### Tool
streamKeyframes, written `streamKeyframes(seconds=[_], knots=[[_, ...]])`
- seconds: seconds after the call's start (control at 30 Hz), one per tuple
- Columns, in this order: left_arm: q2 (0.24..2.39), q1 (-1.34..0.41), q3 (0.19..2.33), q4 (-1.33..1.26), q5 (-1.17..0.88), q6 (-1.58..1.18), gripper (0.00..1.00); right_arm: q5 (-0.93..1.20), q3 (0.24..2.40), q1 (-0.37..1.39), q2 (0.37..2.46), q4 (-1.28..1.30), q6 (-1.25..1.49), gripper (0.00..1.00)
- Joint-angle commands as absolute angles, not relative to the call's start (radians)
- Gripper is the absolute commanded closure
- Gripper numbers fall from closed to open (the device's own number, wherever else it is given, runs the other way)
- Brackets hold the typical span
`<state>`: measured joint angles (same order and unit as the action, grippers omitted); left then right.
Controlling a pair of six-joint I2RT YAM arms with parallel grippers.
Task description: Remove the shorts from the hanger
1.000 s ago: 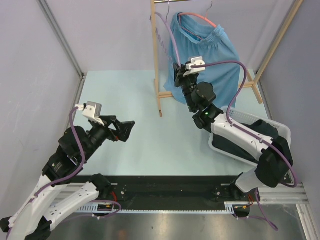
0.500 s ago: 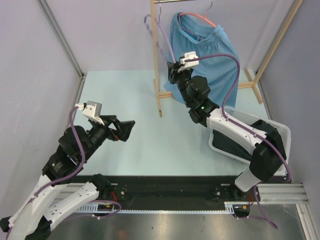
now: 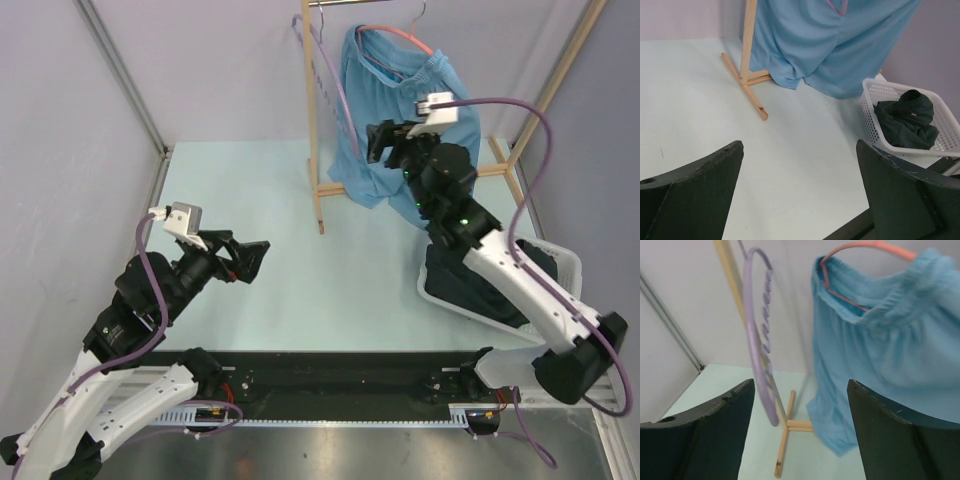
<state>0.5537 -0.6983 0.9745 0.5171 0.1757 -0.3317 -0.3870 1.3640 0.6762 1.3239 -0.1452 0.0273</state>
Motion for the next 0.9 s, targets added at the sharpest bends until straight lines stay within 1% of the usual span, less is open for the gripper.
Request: streamKeyframes(seconds=[0.0, 0.03, 0.1, 0.13, 0.17, 0.2, 0.23, 0.3, 0.37, 0.43, 0.57, 0.7, 0.77, 0.8, 0.83, 0.87], knots=[[0.548, -0.696, 0.994, 0.469, 0.155, -0.333, 0.01, -0.377, 1.405, 0.603, 1.214, 0.007, 0.072, 0.19], [0.548, -0.696, 0.993, 0.469, 0.155, -0.333, 0.00, -0.370, 1.405, 0.550, 1.195, 0.029, 0.075, 0.15], [0.548, -0.696, 0.991, 0.469, 0.152, -0.334, 0.00, -0.342, 1.405, 0.488, 1.181, 0.035, 0.092, 0.14], [0.549, -0.698, 0.992, 0.469, 0.150, -0.334, 0.01, -0.300, 1.407, 0.416, 1.172, 0.032, 0.094, 0.13], [0.549, -0.696, 0.994, 0.472, 0.150, -0.334, 0.00, -0.282, 1.405, 0.388, 1.170, 0.029, 0.092, 0.11], [0.548, -0.696, 0.997, 0.477, 0.150, -0.336, 0.00, -0.269, 1.407, 0.358, 1.172, 0.009, 0.062, 0.08], [0.549, -0.696, 1.000, 0.480, 0.150, -0.336, 0.00, -0.230, 1.405, 0.303, 1.172, 0.009, 0.042, 0.01], [0.548, -0.696, 1.006, 0.494, 0.153, -0.336, 0.00, -0.171, 1.410, 0.237, 1.192, -0.056, 0.012, 0.00], [0.538, -0.696, 1.008, 0.500, 0.159, -0.334, 0.01, -0.112, 1.431, 0.143, 1.218, -0.067, 0.021, 0.00], [0.538, -0.696, 1.009, 0.505, 0.167, -0.334, 0.00, -0.010, 1.486, 0.094, 1.273, -0.055, 0.041, 0.00], [0.548, -0.696, 1.012, 0.503, 0.166, -0.339, 0.00, 0.170, 1.551, 0.055, 1.359, -0.063, 0.041, 0.00], [0.564, -0.696, 1.020, 0.502, 0.147, -0.345, 0.01, 0.224, 1.571, 0.051, 1.433, -0.123, 0.051, 0.00], [0.566, -0.696, 1.025, 0.505, 0.143, -0.347, 0.01, 0.239, 1.598, 0.052, 1.477, -0.123, 0.069, 0.04], [0.565, -0.698, 1.026, 0.506, 0.143, -0.348, 0.01, 0.251, 1.606, 0.051, 1.489, -0.126, 0.081, 0.08], [0.565, -0.696, 1.028, 0.509, 0.143, -0.348, 0.01, 0.279, 1.614, 0.052, 1.503, -0.126, 0.092, 0.19], [0.565, -0.696, 1.029, 0.511, 0.144, -0.348, 0.01, 0.299, 1.624, 0.051, 1.523, -0.126, 0.106, 0.27]])
